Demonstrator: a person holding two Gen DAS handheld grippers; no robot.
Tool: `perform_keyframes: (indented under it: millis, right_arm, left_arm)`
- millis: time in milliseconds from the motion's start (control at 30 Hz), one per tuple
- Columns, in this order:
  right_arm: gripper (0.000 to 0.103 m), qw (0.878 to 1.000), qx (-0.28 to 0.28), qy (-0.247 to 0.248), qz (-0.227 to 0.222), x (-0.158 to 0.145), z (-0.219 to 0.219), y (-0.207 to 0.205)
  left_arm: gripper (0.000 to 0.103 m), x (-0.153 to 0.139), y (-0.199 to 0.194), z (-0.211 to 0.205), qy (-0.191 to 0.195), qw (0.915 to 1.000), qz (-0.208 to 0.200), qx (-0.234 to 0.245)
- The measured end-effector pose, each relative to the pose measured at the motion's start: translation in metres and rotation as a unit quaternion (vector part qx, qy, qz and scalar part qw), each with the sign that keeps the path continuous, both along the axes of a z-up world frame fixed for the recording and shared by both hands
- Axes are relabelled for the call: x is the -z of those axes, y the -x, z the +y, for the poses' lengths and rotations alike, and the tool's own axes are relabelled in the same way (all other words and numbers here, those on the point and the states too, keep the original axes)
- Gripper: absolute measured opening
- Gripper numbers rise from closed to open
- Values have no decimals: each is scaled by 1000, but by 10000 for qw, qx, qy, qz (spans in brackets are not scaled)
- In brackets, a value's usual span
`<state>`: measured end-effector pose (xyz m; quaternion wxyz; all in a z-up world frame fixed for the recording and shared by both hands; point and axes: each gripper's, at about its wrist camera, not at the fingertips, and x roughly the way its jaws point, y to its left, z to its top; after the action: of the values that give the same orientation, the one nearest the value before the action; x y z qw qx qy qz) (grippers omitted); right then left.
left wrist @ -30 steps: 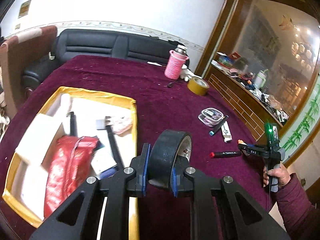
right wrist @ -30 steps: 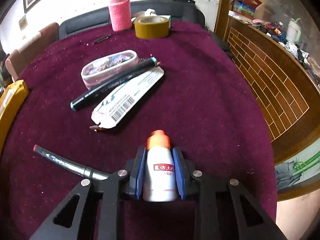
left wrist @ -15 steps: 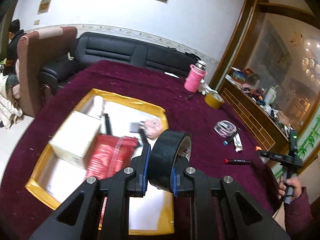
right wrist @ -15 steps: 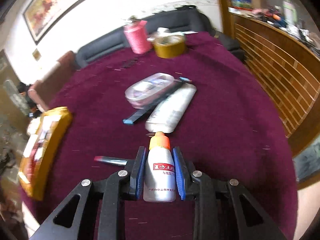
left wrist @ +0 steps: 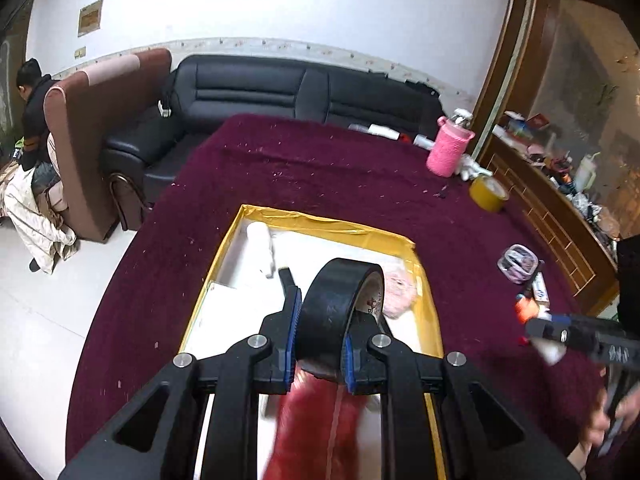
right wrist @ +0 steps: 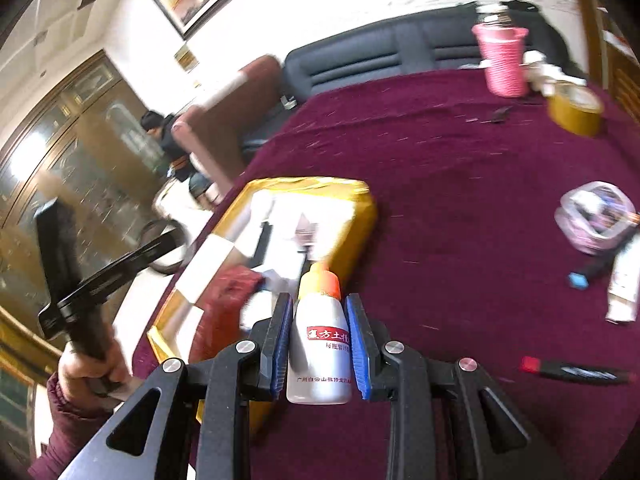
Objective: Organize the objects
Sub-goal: 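Carry the tape and bottle into the yellow tray and open both tools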
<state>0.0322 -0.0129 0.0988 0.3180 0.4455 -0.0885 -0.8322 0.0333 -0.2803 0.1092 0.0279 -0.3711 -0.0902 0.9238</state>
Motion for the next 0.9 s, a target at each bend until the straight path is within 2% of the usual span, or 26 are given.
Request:
perform_keyframes:
  millis: [233, 433, 767, 900]
  right_arm:
    - [30, 9992, -265, -133, -268, 18, -76, 31]
    - [30, 9981, -394, -300, -356, 36, -109, 55]
    - [30, 9950, -602, -654, -448, 63, -136, 75]
    - [30, 9940, -616, -821, -372, 67, -144, 79]
  left_arm:
    - [17, 19, 61, -16, -105, 9989, -440, -82]
    - [17, 48, 106, -20, -219, 9954, -923, -160]
    - [17, 77, 130, -23, -402, 9903, -1300, -282]
    - [17, 76, 129, -25, -530, 9908, -1213, -285]
